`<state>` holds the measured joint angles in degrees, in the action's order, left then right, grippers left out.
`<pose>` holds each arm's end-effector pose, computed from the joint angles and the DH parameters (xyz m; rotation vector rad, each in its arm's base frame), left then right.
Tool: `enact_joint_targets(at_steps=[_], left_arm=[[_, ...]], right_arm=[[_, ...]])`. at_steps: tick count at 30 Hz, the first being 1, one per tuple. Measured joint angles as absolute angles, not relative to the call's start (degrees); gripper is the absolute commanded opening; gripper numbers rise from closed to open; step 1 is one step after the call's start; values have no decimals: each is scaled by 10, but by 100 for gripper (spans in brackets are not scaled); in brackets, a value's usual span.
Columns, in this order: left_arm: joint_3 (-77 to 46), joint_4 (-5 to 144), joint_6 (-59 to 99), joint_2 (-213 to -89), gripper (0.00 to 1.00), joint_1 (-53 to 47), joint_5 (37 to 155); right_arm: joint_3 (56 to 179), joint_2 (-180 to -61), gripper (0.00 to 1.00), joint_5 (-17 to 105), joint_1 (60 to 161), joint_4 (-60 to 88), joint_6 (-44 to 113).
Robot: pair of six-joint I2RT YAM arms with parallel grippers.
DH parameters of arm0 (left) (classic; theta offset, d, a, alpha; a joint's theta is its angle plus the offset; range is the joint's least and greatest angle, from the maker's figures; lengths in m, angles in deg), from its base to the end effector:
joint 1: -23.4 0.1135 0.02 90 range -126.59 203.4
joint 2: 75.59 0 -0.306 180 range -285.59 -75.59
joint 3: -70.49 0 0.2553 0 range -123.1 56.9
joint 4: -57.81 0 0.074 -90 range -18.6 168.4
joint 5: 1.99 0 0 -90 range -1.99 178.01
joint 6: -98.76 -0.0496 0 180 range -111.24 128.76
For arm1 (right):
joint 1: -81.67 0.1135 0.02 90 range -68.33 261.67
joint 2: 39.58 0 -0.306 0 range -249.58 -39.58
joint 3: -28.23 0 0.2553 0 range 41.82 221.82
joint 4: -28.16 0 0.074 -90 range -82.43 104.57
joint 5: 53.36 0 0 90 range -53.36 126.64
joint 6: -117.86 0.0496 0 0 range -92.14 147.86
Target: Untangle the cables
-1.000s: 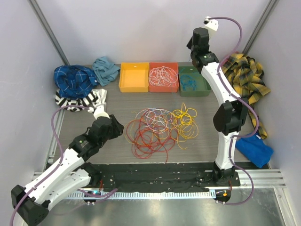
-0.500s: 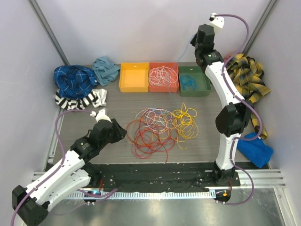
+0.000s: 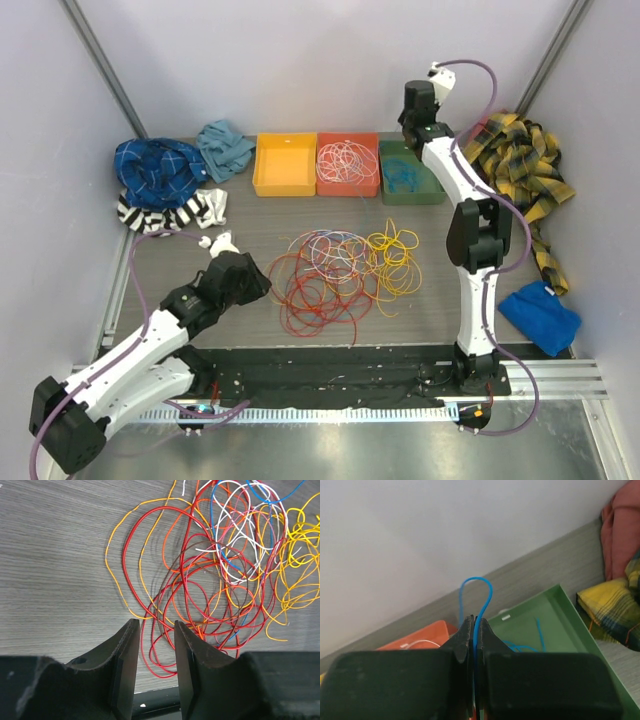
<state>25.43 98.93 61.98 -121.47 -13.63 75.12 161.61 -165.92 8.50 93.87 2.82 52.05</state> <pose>0.1290 -0.0835 0.2477 -0.4465 2.3017 -0.5532 0.5586 0.0968 0.3543 0.5184 1.7774 -0.0227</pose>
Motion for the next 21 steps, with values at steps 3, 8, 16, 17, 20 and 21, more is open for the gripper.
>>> enact_joint_targets(at_steps=[3,8,16,17,20,21], left_arm=[[254,986,621,-1227,38,-136,752],[254,981,622,-1230,38,-136,752],[254,974,622,-1243,38,-136,760],[254,974,622,-1244,38,-136,762],[254,973,624,-1243,38,-136,767],[254,973,624,-1241,38,-136,767]], right_arm=[[1604,-1682,1,85,935,25,526],[1579,-1702,40,97,911,5,558],[1559,-1703,75,102,876,-20,581],[1544,-1695,76,102,876,-19,581],[1496,-1661,78,102,883,-17,583],[1479,-1647,78,102,887,-12,582]])
